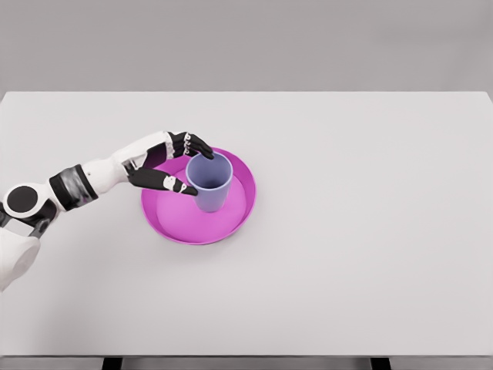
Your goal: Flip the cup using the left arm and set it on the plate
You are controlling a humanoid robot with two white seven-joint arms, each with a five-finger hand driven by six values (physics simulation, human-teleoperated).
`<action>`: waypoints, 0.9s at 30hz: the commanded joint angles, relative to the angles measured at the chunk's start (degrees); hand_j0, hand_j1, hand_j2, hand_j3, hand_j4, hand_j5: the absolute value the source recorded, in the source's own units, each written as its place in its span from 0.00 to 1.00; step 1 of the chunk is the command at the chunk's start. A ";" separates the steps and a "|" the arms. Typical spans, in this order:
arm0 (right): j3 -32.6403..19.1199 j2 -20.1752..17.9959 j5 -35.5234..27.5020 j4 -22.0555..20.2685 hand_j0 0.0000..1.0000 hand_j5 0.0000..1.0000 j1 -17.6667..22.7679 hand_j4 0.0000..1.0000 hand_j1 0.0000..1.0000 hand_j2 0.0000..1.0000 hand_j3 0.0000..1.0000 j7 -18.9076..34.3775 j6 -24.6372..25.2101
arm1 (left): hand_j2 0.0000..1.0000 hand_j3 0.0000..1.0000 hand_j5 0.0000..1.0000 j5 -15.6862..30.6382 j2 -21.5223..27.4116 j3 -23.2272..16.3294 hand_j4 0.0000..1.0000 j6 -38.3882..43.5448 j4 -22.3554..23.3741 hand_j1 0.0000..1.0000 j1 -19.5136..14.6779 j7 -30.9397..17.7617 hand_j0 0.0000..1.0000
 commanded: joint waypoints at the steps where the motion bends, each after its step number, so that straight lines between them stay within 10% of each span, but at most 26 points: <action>1: 0.00 -0.01 -0.01 0.01 1.00 1.00 0.00 1.00 1.00 1.00 1.00 0.00 0.00 | 0.72 0.72 0.72 0.19 -0.01 0.03 0.72 0.02 0.11 0.72 0.00 0.01 0.72; 7: 0.00 -0.01 -0.01 0.01 1.00 1.00 0.00 1.00 1.00 1.00 1.00 0.00 0.00 | 0.98 0.98 0.98 0.10 0.42 0.12 0.98 0.02 0.11 0.98 0.09 0.01 0.98; 22: 0.00 -0.01 -0.01 0.01 1.00 1.00 0.00 1.00 1.00 1.00 1.00 0.00 0.00 | 1.00 1.00 1.00 0.80 5.26 0.47 1.00 -0.15 -0.77 1.00 0.53 0.01 1.00; 27: 0.00 -0.01 -0.01 0.01 1.00 1.00 0.00 1.00 1.00 1.00 1.00 0.00 0.00 | 1.00 1.00 1.00 12.13 13.51 0.65 1.00 -0.41 -5.95 1.00 1.76 0.01 1.00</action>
